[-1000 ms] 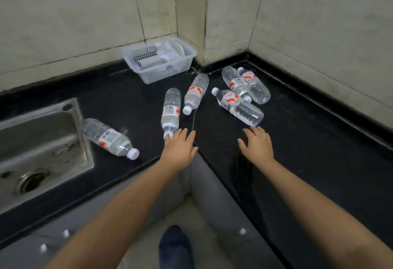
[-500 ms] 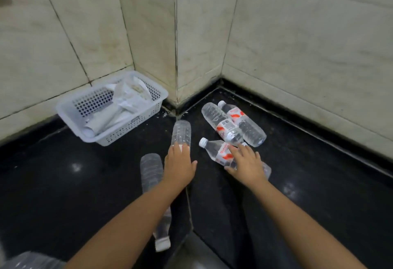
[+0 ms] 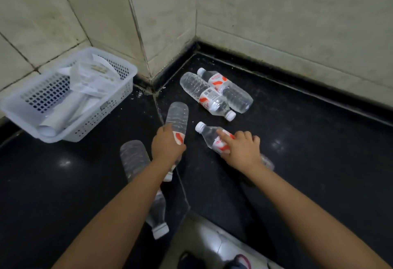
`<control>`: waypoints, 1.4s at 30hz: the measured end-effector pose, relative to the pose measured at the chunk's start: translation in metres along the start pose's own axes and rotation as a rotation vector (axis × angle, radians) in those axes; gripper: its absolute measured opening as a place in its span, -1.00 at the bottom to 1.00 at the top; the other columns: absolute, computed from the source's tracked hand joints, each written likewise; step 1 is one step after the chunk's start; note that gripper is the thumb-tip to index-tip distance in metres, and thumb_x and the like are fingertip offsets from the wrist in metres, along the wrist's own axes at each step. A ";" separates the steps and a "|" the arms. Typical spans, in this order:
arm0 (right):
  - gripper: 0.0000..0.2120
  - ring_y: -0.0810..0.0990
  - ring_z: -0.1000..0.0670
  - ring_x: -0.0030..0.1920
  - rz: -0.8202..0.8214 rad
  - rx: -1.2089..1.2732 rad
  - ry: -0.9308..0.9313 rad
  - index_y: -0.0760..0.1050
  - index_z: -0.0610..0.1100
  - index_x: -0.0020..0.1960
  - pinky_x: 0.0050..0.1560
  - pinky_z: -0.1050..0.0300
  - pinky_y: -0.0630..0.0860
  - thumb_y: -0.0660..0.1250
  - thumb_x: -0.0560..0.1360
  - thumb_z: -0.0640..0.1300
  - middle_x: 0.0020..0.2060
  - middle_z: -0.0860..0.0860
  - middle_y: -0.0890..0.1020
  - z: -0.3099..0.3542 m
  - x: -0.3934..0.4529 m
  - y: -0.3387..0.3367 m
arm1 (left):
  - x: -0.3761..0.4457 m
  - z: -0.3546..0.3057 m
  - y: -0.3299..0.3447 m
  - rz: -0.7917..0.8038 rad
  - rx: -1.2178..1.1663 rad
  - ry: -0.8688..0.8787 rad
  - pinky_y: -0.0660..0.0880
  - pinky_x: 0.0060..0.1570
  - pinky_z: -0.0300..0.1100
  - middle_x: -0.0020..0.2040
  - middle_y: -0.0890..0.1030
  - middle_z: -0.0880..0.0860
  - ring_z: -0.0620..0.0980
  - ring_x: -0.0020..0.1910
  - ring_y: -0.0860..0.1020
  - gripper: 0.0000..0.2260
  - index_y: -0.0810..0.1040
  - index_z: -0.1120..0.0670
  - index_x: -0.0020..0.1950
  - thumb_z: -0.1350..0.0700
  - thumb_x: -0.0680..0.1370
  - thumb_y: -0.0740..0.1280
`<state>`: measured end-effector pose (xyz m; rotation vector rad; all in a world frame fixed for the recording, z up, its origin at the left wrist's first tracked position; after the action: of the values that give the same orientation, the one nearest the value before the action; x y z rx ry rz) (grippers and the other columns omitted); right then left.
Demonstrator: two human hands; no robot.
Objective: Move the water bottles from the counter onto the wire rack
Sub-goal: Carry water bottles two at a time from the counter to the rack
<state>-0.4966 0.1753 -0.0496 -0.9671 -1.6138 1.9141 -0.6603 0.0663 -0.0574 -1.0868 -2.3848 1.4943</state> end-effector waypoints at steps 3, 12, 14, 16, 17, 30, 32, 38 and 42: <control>-0.41 0.31 -0.16 0.26 0.006 0.119 0.104 0.07 0.18 0.45 0.27 -0.06 0.26 0.23 0.49 0.06 0.23 -0.12 0.39 -0.042 -0.033 0.008 | -0.019 -0.012 0.018 0.077 0.031 0.096 0.36 0.26 -0.07 0.38 0.35 0.12 0.11 0.30 0.41 -0.33 0.23 0.09 0.42 0.09 0.38 0.45; -0.38 0.32 -0.21 0.25 -0.007 0.361 0.359 0.08 0.08 0.47 0.23 -0.06 0.35 0.26 0.49 0.04 0.20 -0.18 0.37 -0.150 -0.117 0.027 | -0.102 -0.070 0.082 0.503 0.203 0.529 0.22 0.19 -0.37 0.38 0.38 0.00 -0.04 0.33 0.37 -0.30 0.30 0.01 0.41 0.22 0.33 0.49; -0.38 0.32 -0.22 0.25 -0.005 0.364 0.397 0.08 0.06 0.47 0.23 -0.07 0.35 0.26 0.48 0.03 0.20 -0.18 0.37 -0.166 -0.131 0.027 | -0.118 -0.088 0.100 0.621 0.311 0.603 0.19 0.21 -0.40 0.40 0.35 0.00 -0.04 0.36 0.35 -0.31 0.28 0.00 0.42 0.25 0.35 0.46; -0.37 0.33 -0.22 0.25 0.007 0.356 0.413 0.09 0.07 0.46 0.23 -0.07 0.35 0.27 0.47 0.03 0.20 -0.18 0.37 -0.180 -0.143 0.028 | -0.132 -0.106 0.119 0.722 0.415 0.688 0.12 0.34 -0.33 0.46 0.29 0.01 -0.05 0.43 0.26 -0.34 0.23 -0.01 0.44 0.26 0.41 0.40; -0.36 0.33 -0.21 0.25 0.015 0.355 0.418 0.08 0.09 0.46 0.23 -0.07 0.35 0.28 0.46 0.03 0.21 -0.17 0.37 -0.187 -0.149 0.029 | -0.139 -0.116 0.128 0.765 0.461 0.733 0.03 0.42 -0.25 0.49 0.24 -0.02 -0.06 0.48 0.18 -0.37 0.20 -0.02 0.46 0.24 0.46 0.36; -0.20 0.33 -0.21 0.29 0.125 0.283 0.416 -0.17 0.04 0.50 0.22 -0.07 0.39 0.27 0.46 0.08 0.31 -0.20 0.27 -0.219 -0.162 0.042 | -0.156 -0.140 0.110 0.066 0.168 0.562 0.51 0.08 0.04 0.20 0.50 0.24 0.23 0.10 0.48 -0.64 0.50 0.11 0.27 0.33 0.49 0.26; -0.20 0.32 -0.21 0.30 0.117 0.273 0.395 -0.18 0.05 0.50 0.22 -0.07 0.39 0.27 0.47 0.11 0.33 -0.19 0.25 -0.219 -0.159 0.042 | -0.150 -0.124 0.110 0.072 0.050 0.275 0.39 0.18 -0.05 0.27 0.39 0.23 0.17 0.20 0.43 -0.60 0.31 0.05 0.41 0.14 0.56 0.21; -0.24 0.30 -0.19 0.32 0.069 0.326 0.348 -0.11 0.07 0.50 0.20 -0.05 0.42 0.28 0.47 0.07 0.37 -0.15 0.21 -0.220 -0.161 0.042 | -0.147 -0.151 0.142 0.141 0.042 0.086 0.15 0.41 0.08 0.52 -0.06 0.15 0.26 0.47 -0.02 -0.58 0.29 -0.10 0.40 -0.07 0.54 0.21; -0.24 0.32 -0.18 0.31 0.070 0.367 0.325 -0.09 0.07 0.49 0.18 -0.05 0.43 0.29 0.46 0.07 0.36 -0.14 0.24 -0.223 -0.159 0.043 | -0.147 -0.158 0.144 0.122 0.065 0.128 0.19 0.38 0.09 0.52 -0.06 0.12 0.30 0.46 -0.03 -0.64 0.46 0.00 0.24 0.01 0.45 0.35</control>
<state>-0.2206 0.1968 -0.0710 -1.1145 -1.0161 1.8906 -0.4082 0.1262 -0.0588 -1.2921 -2.2060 1.4787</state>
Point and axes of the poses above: each hand's wrist, its own x-axis towards the middle knuckle, its own y-axis out of the palm, z = x × y, the point moved 10 cm from there along x, towards the middle knuckle
